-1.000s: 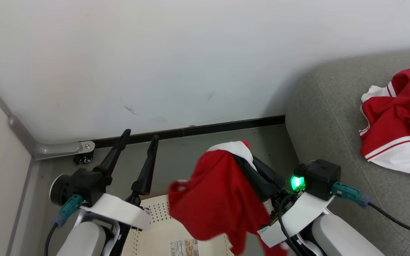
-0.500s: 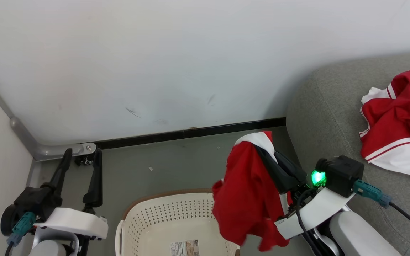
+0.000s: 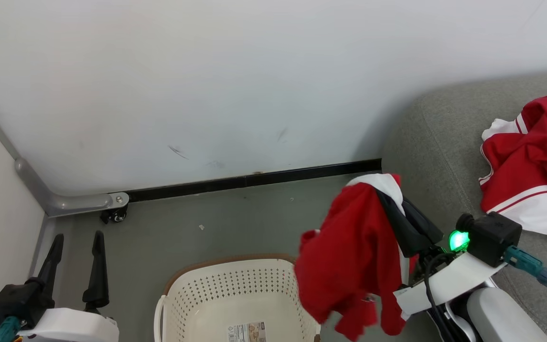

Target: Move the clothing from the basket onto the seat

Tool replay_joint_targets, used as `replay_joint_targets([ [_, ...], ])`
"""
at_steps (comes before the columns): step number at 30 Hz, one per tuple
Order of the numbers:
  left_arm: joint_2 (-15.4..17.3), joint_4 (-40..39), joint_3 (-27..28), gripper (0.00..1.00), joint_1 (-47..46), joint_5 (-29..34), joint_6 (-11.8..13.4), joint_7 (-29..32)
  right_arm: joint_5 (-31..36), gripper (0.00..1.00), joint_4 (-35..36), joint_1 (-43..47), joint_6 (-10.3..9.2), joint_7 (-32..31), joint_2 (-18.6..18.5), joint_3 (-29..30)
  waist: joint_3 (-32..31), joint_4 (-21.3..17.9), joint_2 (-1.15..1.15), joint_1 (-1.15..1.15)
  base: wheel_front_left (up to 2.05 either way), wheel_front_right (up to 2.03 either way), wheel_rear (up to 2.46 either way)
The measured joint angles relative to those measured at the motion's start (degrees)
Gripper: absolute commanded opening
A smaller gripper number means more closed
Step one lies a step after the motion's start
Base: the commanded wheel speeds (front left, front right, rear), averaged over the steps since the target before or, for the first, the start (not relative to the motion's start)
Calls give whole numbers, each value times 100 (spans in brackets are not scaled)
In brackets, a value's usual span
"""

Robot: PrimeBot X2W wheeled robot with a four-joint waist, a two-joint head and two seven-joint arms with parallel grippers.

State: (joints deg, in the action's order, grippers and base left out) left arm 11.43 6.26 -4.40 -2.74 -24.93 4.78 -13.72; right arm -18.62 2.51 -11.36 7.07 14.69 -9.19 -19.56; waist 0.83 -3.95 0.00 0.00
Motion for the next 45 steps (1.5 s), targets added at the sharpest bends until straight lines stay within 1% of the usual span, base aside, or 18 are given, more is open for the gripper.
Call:
replay_joint_targets([
  [4,18,-5,99,100,112,-24,19,-7,27,0,26,85,0,1,1,160,10,-1,0,0,0,0,0],
  [9,41,-60,165,100,121,-26,20,-16,59,0,64,85,0,0,12,194,27,-31,0,0,0,0,0],
  [20,104,-163,148,100,211,-25,16,-32,171,0,197,111,0,1,73,347,52,-200,0,0,0,0,0],
  [32,108,-242,-31,100,210,-8,1,-32,244,0,438,207,0,1,197,603,131,-520,0,0,0,0,0],
  [34,108,-254,-64,100,208,-8,-49,-31,293,0,476,209,0,0,211,635,152,-584,0,0,0,0,0],
  [45,103,-277,-176,100,64,-8,-125,2,432,0,675,300,0,1,282,912,268,-978,0,0,0,0,0],
])
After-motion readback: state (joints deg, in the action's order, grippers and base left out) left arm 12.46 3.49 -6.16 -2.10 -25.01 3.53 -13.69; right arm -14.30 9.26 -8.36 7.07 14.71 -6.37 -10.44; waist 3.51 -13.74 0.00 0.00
